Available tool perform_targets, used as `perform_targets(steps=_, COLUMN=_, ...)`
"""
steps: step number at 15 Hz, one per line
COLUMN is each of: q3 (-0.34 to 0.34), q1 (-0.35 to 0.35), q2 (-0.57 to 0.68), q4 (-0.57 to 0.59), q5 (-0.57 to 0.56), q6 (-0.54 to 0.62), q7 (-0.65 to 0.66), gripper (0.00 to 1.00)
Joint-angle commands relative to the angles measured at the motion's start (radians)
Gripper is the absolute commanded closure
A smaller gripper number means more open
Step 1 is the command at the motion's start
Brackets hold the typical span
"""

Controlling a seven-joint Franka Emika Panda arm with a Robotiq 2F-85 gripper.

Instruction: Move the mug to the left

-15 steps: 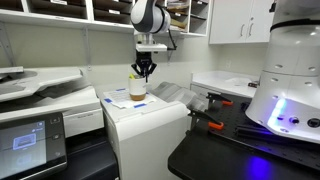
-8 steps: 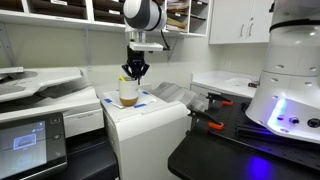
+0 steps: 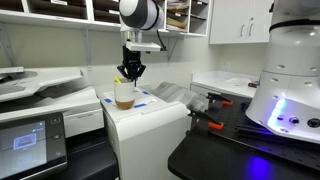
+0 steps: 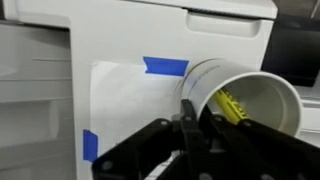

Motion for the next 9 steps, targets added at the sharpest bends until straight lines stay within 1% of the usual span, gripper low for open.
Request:
perform_targets(steps=1, q3=-0.009, q1=0.009, q2=-0.006, q4=0.004, q5=0.008, q6=0.001, q7=-0.022, gripper=0.64)
perform_targets(steps=2, q3=-0.010, q1=0.010, q2=-0.005, q4=0.004, q5=0.007, q6=0.002, q7=-0.021, gripper=0.62)
perform_targets(steps=3, q3=-0.012, q1=0.010, q2=-0.006, q4=0.005, q5=0.006, q6=0.001, q7=-0.020, gripper=0.56)
perform_targets(steps=6, q3=-0.002, q1=0.001, q2=-0.018, q4=0.000, q5=0.020, q6=-0.003, q7=-0.041, gripper=0.33)
perform_targets(steps=8, q3=0.019, q1=-0.018, q2=-0.041, q4=-0.009, q5=0.054, q6=-0.021, q7=-0.088, gripper=0.19)
perform_targets(steps=9, q3=0.022, q1=-0.022, q2=-0.052, q4=-0.011, q5=0.064, q6=-0.033, q7=-0.105, gripper=0.11)
